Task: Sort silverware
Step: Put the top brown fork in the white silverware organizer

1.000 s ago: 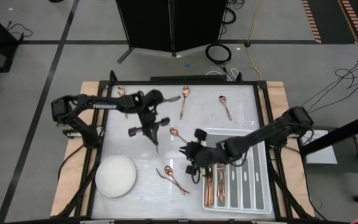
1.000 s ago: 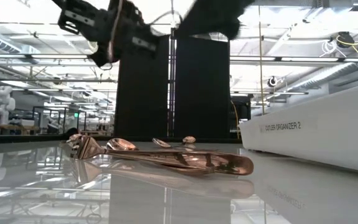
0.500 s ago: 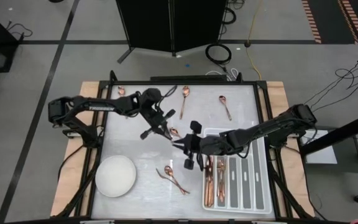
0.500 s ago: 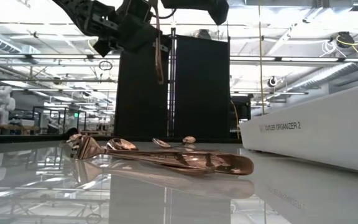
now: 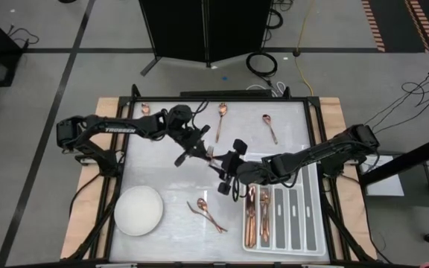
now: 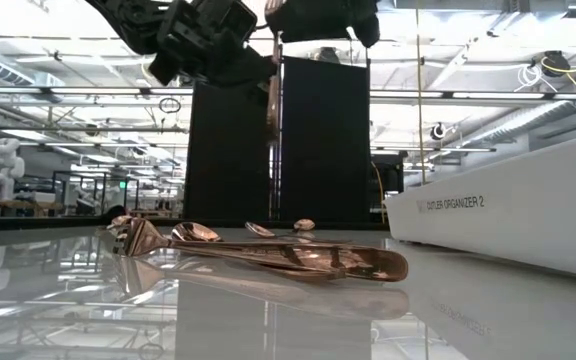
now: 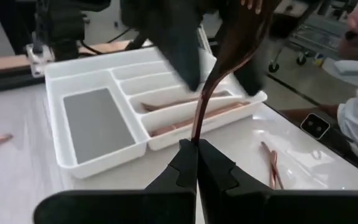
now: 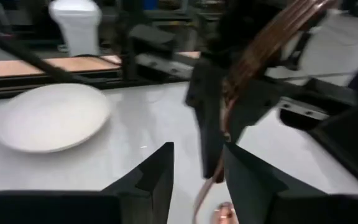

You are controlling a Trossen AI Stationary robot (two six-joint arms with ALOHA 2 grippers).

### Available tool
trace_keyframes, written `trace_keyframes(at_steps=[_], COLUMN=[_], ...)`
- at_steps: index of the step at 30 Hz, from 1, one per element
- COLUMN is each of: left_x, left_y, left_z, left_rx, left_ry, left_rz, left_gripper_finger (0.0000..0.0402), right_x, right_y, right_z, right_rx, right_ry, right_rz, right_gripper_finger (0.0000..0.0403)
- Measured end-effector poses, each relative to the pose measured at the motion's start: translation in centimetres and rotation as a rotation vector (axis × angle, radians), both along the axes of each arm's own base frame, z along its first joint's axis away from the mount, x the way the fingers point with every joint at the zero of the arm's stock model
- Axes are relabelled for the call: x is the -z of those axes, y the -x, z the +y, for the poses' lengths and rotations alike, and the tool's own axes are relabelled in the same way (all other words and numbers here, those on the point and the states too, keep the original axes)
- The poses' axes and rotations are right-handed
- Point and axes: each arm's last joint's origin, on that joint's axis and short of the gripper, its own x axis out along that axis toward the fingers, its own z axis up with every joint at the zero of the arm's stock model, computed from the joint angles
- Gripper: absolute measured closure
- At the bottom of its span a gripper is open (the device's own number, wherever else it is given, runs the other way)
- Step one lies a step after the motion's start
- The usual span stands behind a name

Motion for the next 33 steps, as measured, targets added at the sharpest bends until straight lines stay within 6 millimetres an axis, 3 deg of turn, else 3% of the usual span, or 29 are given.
trace_keyframes(at_steps=[18, 21, 26, 33], left_x=[-0.53, -0.54, -0.49, -0.44], left_y=[-0.43, -0.45, -0.43, -0.4], left_z=[-0.61, -0.67, -0.7, -0.74], left_rx=[0.006, 0.008, 0.006, 0.008], left_ry=[-0.008, -0.008, 0.001, 0.017], left_rz=[-0.053, -0.053, -0.043, -0.027], left_gripper_finger=[0.0402, 0.0402, 0.0402, 0.0368], right_x=[-0.21, -0.4, -0.38, -0.44], right_y=[-0.12, -0.23, -0.26, -0.33], right_z=[-0.61, -0.68, -0.54, -0.43], right_rx=[0.067, 0.062, 0.017, -0.015], right_ry=[0.059, 0.067, 0.073, 0.056], right_rz=[-0.012, -0.027, -0.015, -0.022], right_gripper_finger=[0.0283, 0.0307, 0.0391, 0.0401])
